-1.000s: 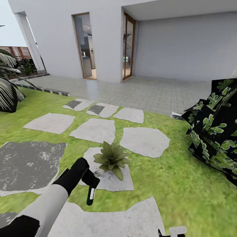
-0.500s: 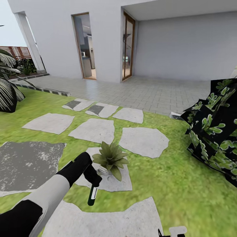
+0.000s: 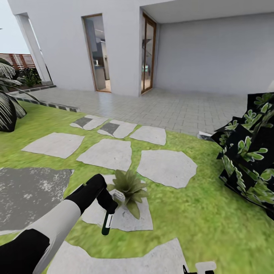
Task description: Pick up the pesticide atomizer in the garden and spray insectifuge to fully cover both potted plants in the garden.
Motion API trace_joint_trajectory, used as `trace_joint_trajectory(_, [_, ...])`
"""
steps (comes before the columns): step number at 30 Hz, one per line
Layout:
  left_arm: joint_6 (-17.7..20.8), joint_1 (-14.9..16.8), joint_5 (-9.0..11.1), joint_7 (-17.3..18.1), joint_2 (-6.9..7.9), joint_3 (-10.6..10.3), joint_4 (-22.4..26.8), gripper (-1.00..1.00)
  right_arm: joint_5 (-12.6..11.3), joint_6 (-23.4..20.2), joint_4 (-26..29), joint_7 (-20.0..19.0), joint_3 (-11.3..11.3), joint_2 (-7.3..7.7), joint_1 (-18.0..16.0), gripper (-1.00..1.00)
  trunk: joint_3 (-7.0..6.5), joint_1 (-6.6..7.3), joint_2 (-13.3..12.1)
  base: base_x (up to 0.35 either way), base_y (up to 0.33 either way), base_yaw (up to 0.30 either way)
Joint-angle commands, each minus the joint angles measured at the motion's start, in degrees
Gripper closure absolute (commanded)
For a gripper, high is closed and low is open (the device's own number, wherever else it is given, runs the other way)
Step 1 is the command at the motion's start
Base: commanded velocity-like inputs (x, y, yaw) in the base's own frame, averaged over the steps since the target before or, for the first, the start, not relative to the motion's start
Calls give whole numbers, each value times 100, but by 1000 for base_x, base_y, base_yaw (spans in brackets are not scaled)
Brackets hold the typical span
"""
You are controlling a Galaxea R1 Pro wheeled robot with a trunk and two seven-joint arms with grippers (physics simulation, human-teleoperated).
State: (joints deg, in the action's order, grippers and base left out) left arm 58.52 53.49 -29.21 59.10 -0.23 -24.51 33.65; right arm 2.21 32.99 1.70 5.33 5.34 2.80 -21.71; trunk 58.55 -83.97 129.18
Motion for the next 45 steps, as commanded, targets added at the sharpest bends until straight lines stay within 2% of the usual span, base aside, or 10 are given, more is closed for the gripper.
trace_joint_trajectory(1, [28, 4, -59, 58, -1, -4, 5, 100, 25, 6, -3, 56, 46, 1, -2, -100, 5, -2, 2, 272, -151, 0])
trace_joint_trajectory(8, [28, -3, -59, 58, -5, -10, 7, 100, 25, 6, -3, 56, 46, 1, -4, -100, 5, -2, 2, 126, -225, 0])
trace_joint_trajectory(15, [36, -13, -59, 58, -17, -21, -5, 100, 17, 6, -3, 60, 46, -9, 0, -100, 5, -2, 2, 7, -47, 9])
trace_joint_trajectory(28, [29, 4, -59, 58, -8, -24, -43, 100, 16, 6, -3, 61, 46, -16, -1, -100, 5, -2, 2, 12, -13, 221])
trace_joint_trajectory(45, [28, -17, -59, 58, -38, -28, -45, 100, 18, 6, 5, 65, 46, 6, -2, -100, 5, -2, 2, 38, -254, 8])
